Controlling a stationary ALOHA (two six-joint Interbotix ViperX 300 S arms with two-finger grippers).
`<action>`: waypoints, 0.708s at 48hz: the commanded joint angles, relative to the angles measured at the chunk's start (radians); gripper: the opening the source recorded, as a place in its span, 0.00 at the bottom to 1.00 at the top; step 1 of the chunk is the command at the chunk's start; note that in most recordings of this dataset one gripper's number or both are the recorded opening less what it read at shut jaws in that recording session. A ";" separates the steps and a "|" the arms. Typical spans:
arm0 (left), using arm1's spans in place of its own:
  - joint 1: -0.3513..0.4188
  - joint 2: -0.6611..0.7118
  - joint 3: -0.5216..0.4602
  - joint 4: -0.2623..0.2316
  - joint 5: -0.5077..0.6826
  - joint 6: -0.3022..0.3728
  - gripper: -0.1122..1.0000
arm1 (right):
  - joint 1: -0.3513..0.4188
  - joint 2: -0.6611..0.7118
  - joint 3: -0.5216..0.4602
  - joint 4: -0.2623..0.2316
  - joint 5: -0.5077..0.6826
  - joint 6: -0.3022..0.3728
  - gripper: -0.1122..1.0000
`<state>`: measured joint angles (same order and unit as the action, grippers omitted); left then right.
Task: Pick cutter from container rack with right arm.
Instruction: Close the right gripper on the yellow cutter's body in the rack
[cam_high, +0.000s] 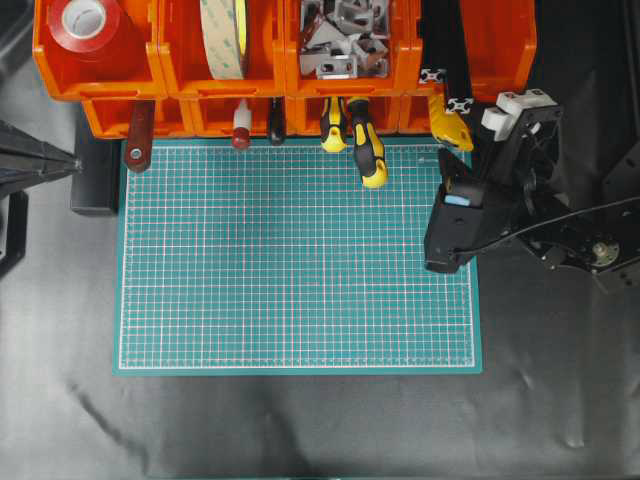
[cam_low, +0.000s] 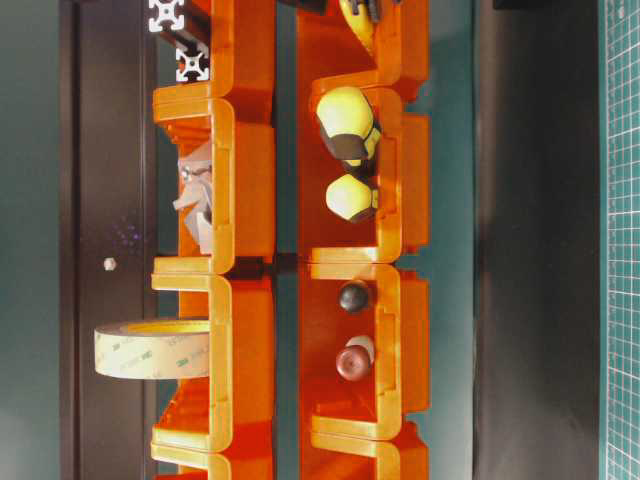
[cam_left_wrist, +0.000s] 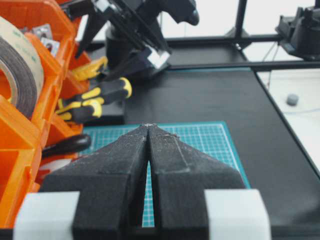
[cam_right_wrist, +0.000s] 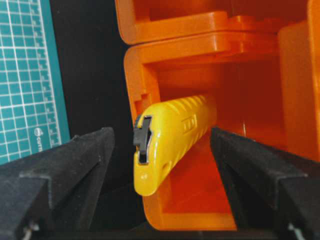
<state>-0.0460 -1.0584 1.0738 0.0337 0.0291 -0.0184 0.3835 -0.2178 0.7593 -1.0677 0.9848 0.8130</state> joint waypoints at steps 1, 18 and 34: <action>-0.005 0.006 -0.014 0.002 -0.003 -0.003 0.09 | -0.008 -0.006 -0.008 -0.008 -0.012 0.002 0.77; -0.008 0.008 -0.014 0.002 -0.003 -0.003 0.09 | -0.011 -0.005 -0.009 -0.002 -0.040 0.005 0.63; -0.008 0.009 -0.012 0.002 -0.003 -0.003 0.09 | -0.008 0.000 -0.023 -0.002 -0.035 0.003 0.39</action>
<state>-0.0522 -1.0584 1.0738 0.0337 0.0307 -0.0184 0.3712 -0.2117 0.7593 -1.0661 0.9511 0.8145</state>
